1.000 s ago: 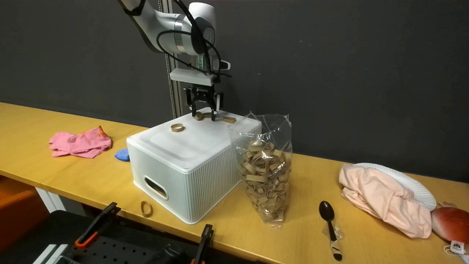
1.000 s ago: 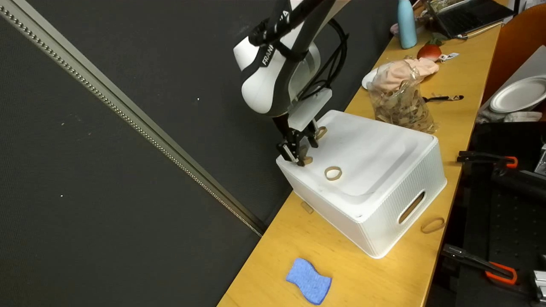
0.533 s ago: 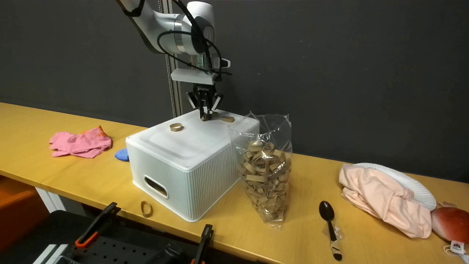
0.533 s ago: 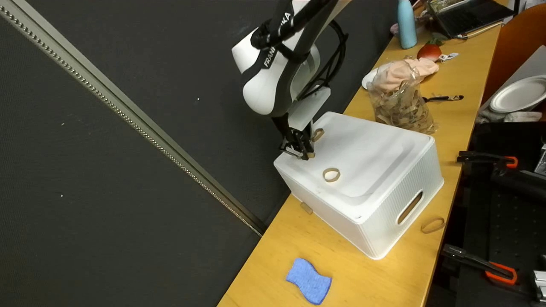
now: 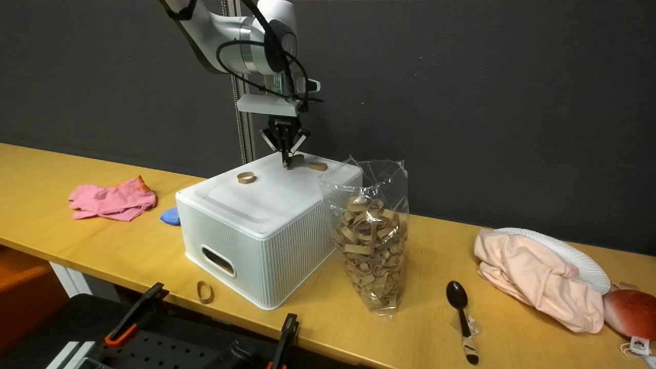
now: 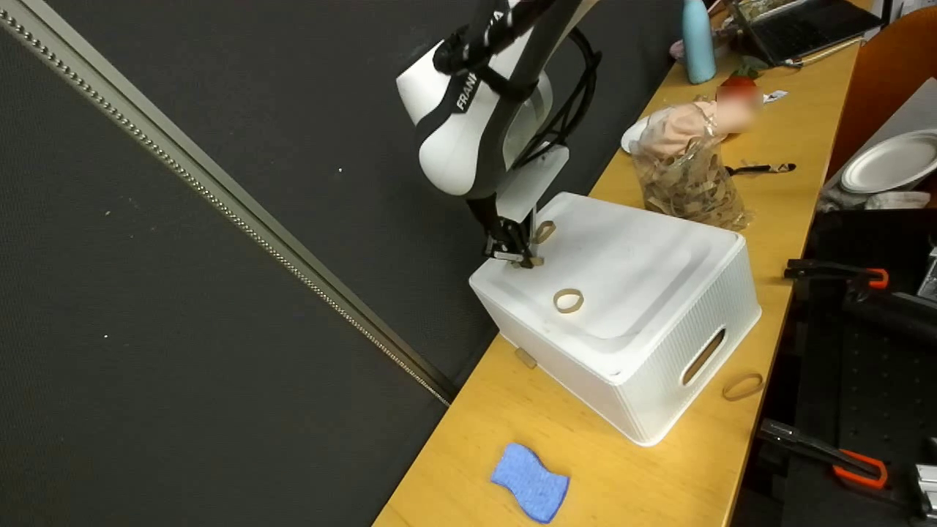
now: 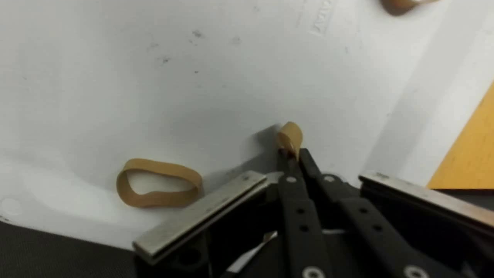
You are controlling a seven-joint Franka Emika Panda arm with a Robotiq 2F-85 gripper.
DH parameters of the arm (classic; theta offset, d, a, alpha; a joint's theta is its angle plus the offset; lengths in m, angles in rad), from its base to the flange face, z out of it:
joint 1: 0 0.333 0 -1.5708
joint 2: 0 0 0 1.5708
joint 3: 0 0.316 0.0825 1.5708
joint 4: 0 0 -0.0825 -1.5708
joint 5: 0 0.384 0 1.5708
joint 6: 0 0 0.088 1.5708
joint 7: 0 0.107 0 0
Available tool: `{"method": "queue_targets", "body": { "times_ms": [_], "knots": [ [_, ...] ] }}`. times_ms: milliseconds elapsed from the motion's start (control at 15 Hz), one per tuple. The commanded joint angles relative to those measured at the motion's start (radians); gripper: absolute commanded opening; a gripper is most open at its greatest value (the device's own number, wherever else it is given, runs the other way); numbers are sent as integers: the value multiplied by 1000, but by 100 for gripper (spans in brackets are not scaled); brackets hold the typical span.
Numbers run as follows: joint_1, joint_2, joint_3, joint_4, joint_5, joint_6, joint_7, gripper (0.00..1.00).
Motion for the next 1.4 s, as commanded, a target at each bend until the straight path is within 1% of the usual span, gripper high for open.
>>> {"method": "queue_targets", "body": {
  "times_ms": [0,333,667,1000,1333],
  "knots": [
    [13,-124,-15,-112,-43,10,45,1],
    [4,-295,-37,-243,-98,-8,103,1],
    [-24,-452,-70,-389,-164,-23,151,1],
    [-82,-549,-93,-519,-189,-24,173,1],
    [-129,-625,-99,-616,-221,-24,211,1]
  ]
}}
